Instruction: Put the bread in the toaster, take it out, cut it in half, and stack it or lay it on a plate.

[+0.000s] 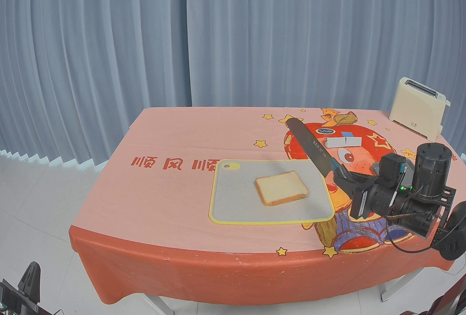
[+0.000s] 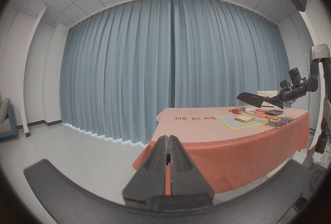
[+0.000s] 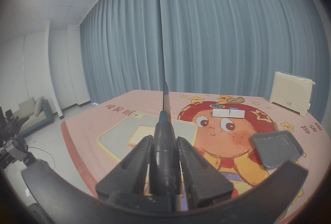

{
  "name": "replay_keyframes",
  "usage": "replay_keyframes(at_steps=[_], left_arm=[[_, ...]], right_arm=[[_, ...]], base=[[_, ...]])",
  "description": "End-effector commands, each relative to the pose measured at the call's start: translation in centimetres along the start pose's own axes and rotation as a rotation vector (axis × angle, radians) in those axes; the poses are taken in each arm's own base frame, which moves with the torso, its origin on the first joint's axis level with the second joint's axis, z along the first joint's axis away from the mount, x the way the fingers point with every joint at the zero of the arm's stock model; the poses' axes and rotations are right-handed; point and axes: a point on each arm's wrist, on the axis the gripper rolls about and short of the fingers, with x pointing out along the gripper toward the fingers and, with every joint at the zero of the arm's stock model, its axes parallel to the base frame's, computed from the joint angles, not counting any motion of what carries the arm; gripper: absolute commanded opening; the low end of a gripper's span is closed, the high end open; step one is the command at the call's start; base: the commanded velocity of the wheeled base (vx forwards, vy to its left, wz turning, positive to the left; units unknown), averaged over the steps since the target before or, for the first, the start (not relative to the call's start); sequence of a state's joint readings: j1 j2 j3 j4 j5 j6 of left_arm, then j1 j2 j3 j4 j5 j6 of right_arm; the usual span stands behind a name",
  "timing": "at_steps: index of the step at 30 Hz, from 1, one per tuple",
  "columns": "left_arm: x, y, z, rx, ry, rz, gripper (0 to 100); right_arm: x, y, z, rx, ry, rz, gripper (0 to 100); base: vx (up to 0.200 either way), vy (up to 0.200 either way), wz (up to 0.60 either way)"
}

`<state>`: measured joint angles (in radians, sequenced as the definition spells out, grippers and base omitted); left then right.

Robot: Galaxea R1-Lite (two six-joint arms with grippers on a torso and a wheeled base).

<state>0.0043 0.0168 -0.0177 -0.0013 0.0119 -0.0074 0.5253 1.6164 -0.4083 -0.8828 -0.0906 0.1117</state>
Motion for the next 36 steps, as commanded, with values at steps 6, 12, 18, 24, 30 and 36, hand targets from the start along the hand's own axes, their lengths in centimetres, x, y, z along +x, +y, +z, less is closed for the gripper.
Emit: replay_keyframes(at_steps=[6,12,18,24,30,36], left_arm=[[0.1,0.0,-0.5,0.000,0.019,0.001,0],[0.1,0.0,-0.5,0.000,0.019,0.001,0],[0.1,0.0,-0.5,0.000,0.019,0.001,0],[0.1,0.0,-0.5,0.000,0.019,0.001,0],[0.1,0.0,-0.5,0.000,0.019,0.001,0],[0.1,0.0,-0.5,0.002,0.019,0.004,0]], right_arm=[[-1.1,1.6,-0.3,-0.022,-0.002,0.070,0],[-1.4,2.6,-0.7,-0.036,0.010,0.105,0],[-1.3,2.6,-0.8,-0.038,0.015,0.101,0],[-1.4,2.6,-1.3,-0.047,0.035,0.101,0],[-1.4,2.7,-1.1,-0.047,0.018,0.105,0],[-1.4,2.7,-1.4,-0.048,0.032,0.104,0]], base=[[0.000,0.000,0.00],[0.000,0.000,0.00],[0.000,0.000,0.00],[0.000,0.000,0.00],[0.000,0.000,0.00],[0.000,0.000,0.00]])
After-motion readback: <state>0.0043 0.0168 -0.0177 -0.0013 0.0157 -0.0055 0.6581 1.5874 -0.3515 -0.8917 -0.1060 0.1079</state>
